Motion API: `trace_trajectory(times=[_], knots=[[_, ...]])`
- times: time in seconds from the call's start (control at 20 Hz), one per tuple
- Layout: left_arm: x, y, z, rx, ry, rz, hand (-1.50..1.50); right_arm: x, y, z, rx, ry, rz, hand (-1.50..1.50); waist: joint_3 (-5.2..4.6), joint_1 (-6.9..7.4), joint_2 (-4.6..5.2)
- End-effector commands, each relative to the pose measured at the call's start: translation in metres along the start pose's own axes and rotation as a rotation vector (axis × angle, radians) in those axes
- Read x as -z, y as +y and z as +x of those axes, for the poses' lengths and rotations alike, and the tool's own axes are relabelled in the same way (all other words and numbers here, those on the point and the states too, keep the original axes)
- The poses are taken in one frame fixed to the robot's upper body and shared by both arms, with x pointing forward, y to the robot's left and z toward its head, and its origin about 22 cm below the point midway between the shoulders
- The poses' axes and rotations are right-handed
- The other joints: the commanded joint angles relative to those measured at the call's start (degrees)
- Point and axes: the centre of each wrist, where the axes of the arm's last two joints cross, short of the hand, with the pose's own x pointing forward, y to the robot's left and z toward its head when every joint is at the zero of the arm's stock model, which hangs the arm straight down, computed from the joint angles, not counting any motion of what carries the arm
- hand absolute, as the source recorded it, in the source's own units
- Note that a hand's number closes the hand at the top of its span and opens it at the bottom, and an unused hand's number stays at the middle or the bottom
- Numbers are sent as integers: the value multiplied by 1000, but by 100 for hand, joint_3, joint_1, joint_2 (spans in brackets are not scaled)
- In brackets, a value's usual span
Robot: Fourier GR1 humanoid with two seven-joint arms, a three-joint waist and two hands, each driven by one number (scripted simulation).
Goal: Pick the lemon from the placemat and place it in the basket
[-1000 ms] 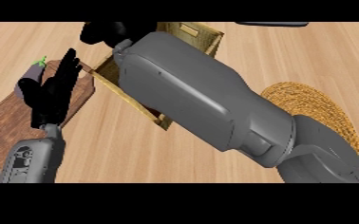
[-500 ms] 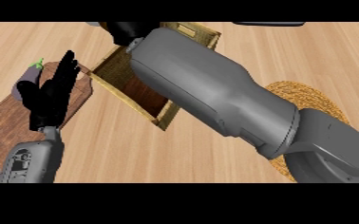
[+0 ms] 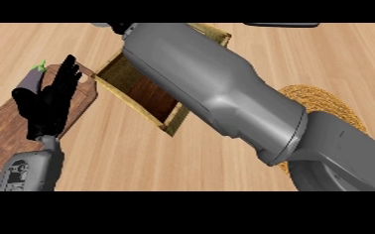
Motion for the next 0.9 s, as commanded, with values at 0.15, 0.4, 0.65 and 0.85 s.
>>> trace_trajectory(times=[0.15,0.4,0.65,0.85], knots=[[11,-5,13,-8,0,-11,0,13,8,-21,-95,66,208,150,-1,-11,31],[3,-6,-3,0,-3,4,0,18,14,-33,-97,62,277,150,1,-2,27],[4,9,7,-7,-29,-12,0,10,30,-40,-93,84,255,150,1,56,26],[10,21,9,1,-12,17,0,16,33,-51,-99,64,239,150,3,19,27]])
